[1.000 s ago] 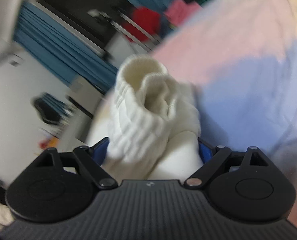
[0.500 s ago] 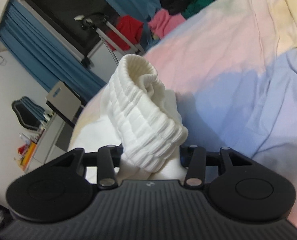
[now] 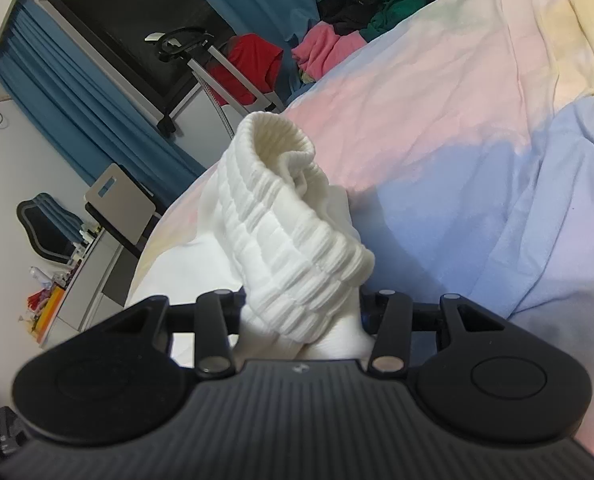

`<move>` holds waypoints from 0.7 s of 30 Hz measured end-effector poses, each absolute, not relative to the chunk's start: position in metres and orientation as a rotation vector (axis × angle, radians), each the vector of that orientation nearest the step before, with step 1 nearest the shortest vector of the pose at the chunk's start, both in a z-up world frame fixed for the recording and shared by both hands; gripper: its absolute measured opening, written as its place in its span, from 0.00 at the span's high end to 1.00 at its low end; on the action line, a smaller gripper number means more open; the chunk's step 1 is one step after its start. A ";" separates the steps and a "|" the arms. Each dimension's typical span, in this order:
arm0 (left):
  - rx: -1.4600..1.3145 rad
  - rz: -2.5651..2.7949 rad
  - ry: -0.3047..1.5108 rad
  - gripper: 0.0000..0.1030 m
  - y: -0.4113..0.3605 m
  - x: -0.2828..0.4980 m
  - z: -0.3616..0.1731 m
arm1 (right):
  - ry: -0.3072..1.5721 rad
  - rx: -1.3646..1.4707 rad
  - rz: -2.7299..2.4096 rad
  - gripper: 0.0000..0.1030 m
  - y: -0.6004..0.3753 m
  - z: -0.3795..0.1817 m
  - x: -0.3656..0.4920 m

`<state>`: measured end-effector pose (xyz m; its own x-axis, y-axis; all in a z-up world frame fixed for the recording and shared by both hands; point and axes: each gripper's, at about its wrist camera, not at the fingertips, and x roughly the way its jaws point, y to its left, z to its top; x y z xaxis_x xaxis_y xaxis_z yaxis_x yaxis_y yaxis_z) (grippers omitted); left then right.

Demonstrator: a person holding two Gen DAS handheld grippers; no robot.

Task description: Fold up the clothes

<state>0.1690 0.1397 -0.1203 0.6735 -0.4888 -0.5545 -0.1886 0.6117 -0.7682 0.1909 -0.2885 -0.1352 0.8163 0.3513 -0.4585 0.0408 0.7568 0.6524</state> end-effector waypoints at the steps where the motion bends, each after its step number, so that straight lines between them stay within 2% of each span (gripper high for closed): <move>1: -0.914 -0.203 0.831 0.48 0.139 0.167 -0.117 | 0.597 0.696 0.183 0.54 -0.288 -0.133 0.189; 2: -0.907 -0.206 0.821 0.53 0.139 0.166 -0.113 | 0.591 0.690 0.186 0.54 -0.287 -0.131 0.186; 5: -0.886 -0.217 0.792 0.60 0.137 0.161 -0.102 | 0.585 0.668 0.188 0.54 -0.281 -0.117 0.176; 12: -0.842 -0.301 0.728 0.62 0.118 0.147 -0.049 | 0.527 0.739 0.176 0.54 -0.291 -0.079 0.133; 21: -0.754 -0.418 0.720 0.63 -0.014 0.215 0.026 | 0.466 0.855 0.057 0.54 -0.395 -0.019 0.143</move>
